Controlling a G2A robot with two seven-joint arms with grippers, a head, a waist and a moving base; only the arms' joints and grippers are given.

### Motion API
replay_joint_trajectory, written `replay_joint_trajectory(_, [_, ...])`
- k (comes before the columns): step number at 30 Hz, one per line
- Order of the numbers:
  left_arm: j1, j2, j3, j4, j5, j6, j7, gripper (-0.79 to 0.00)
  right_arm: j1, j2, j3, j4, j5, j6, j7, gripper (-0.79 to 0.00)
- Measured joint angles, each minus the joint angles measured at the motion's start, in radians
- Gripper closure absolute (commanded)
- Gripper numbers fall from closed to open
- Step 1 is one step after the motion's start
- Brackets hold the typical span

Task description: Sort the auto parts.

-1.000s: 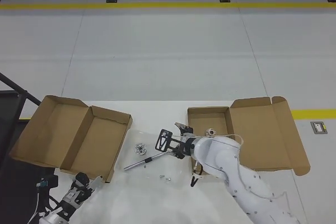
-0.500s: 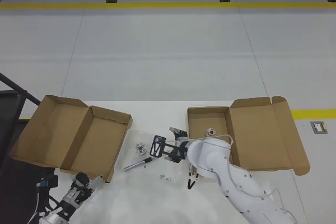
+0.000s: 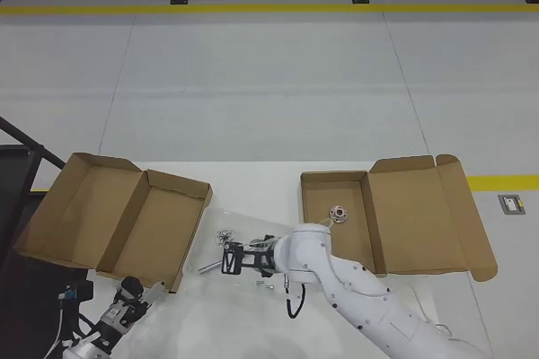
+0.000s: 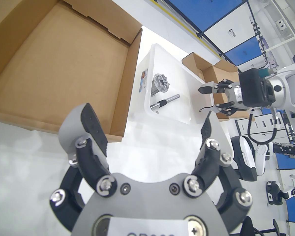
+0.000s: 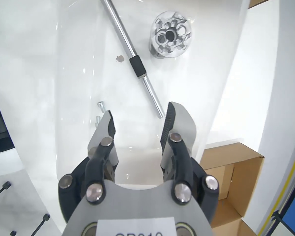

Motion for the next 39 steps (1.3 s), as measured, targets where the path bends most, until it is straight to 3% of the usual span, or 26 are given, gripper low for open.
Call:
replay_joint_trajectory(11, [0.0, 0.0, 0.0, 0.0, 0.0, 0.0, 0.0, -0.785, 0.06, -0.059, -0.089, 0.157, 0.146, -0.041, 0.1, -0.379])
replay_joint_trajectory(14, [0.0, 0.0, 0.0, 0.0, 0.0, 0.0, 0.0, -0.785, 0.074, -0.076, -0.113, 0.199, 0.17, -0.045, 0.111, -0.351])
replay_joint_trajectory(20, [0.0, 0.0, 0.0, 0.0, 0.0, 0.0, 0.0, -0.785, 0.1, -0.105, -0.148, 0.282, 0.189, -0.055, 0.095, -0.292])
replay_joint_trajectory(39, [0.0, 0.0, 0.0, 0.0, 0.0, 0.0, 0.0, -0.785, 0.172, -0.193, -0.23, 0.495, 0.191, -0.094, 0.015, -0.296])
